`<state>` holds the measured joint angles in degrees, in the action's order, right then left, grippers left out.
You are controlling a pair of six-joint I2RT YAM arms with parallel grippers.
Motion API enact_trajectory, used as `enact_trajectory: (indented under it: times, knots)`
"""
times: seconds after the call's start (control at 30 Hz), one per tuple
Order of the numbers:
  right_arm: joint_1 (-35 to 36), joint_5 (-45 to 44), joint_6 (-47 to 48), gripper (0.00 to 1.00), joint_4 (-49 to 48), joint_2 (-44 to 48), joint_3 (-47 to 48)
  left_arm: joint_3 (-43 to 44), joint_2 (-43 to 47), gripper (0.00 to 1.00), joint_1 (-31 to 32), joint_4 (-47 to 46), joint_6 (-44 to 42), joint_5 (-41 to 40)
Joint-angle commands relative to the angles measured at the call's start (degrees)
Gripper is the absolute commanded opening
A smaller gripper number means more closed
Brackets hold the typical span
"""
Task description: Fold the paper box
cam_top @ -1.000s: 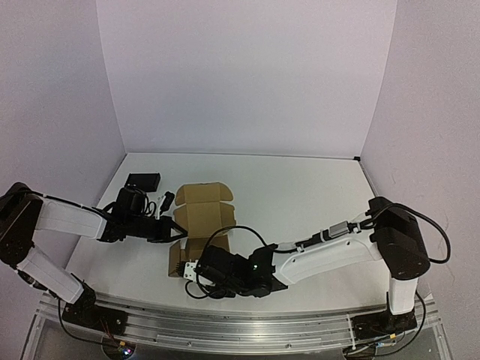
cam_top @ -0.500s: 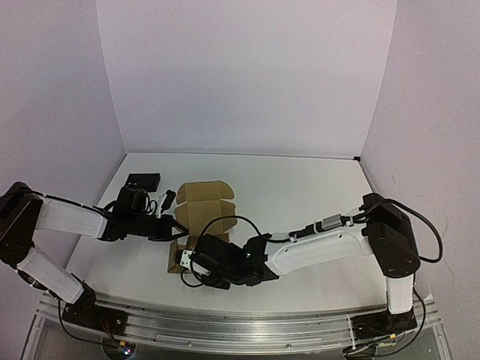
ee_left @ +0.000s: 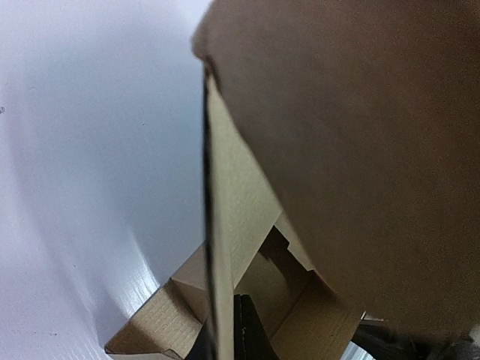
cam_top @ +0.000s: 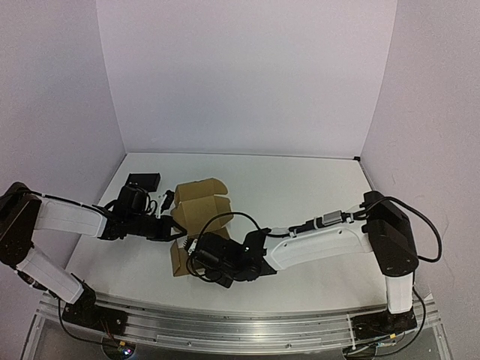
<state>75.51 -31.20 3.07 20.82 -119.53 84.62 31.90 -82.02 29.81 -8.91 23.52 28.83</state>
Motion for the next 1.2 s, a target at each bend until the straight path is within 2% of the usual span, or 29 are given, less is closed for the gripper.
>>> enact_trajectory:
  times: [0.0, 0.23, 0.43, 0.63, 0.8, 0.9, 1.17]
  knots:
    - [-1.80, -4.81, -9.33, 0.44, 0.76, 0.82, 5.23, 1.20, 0.94, 0.00, 1.04, 4.30, -2.10, 2.36]
    - [-3.52, -3.40, -16.64, 0.43, 1.33, 1.27, 6.31, 0.85, 1.23, 0.00, 1.13, 5.59, -2.36, 2.95]
    - [-3.84, 4.23, -19.20, 0.47, 1.32, 1.87, 6.17, 1.14, 0.46, 0.00, 1.13, 5.93, -2.35, 2.38]
    - [-4.84, 7.50, -23.62, 0.47, 1.24, 5.29, 4.80, 1.57, 0.88, 0.00, 1.09, 6.63, -5.41, 1.51]
    - [-4.85, 19.07, -24.16, 0.51, 0.19, 9.39, 4.54, 2.37, 0.09, 0.00, 1.13, 6.89, -6.04, -0.14]
    - [-4.85, 22.87, -25.55, 0.54, -1.32, 12.51, 3.75, 2.25, -0.34, 0.00, 1.13, 6.08, -5.76, 0.17]
    - [-4.85, 22.88, -29.08, 0.55, -4.89, 17.05, -1.77, 2.29, -0.31, 0.00, 1.14, 6.20, -5.50, 0.58]
